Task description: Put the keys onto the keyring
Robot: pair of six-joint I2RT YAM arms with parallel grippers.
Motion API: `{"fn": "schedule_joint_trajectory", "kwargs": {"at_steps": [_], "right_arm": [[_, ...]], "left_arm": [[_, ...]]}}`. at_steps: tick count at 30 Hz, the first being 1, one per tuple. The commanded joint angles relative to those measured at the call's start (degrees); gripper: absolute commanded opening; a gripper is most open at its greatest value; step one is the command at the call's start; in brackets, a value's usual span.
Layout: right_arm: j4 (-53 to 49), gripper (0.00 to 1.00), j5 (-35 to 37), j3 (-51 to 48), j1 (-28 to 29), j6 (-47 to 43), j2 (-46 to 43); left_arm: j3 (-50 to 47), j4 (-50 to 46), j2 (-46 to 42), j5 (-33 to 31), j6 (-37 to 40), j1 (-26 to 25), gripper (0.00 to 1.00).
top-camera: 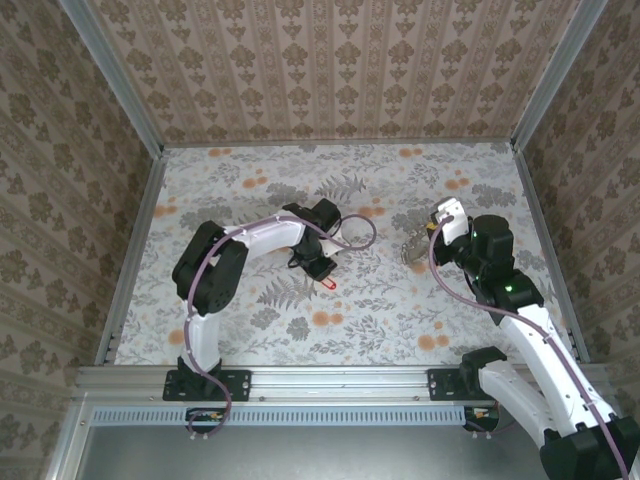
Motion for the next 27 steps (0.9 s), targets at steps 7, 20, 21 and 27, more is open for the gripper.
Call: {"fn": "schedule_joint_trajectory", "kwargs": {"at_steps": [7,20,21,27], "right_arm": [[-2.71,0.0,-4.23,2.04,0.43,-4.69,-1.28],[-11.05,0.0,-31.71,5.48,9.73,-21.81,5.87],[-9.92,0.0,-33.7,5.14,9.96,-21.39,6.03],[-9.14,0.0,-35.18,5.65,12.36,-21.95,7.9]], "left_arm": [[-2.08,0.11,-8.62,4.52,12.68,-0.23,0.0],[-7.04,5.95,-26.92,23.06,37.03,4.16,0.0],[-7.5,7.05,-27.81,24.52,38.18,4.62,0.0],[-8.25,8.36,-31.1,31.94,46.92,5.34,0.0]]}}
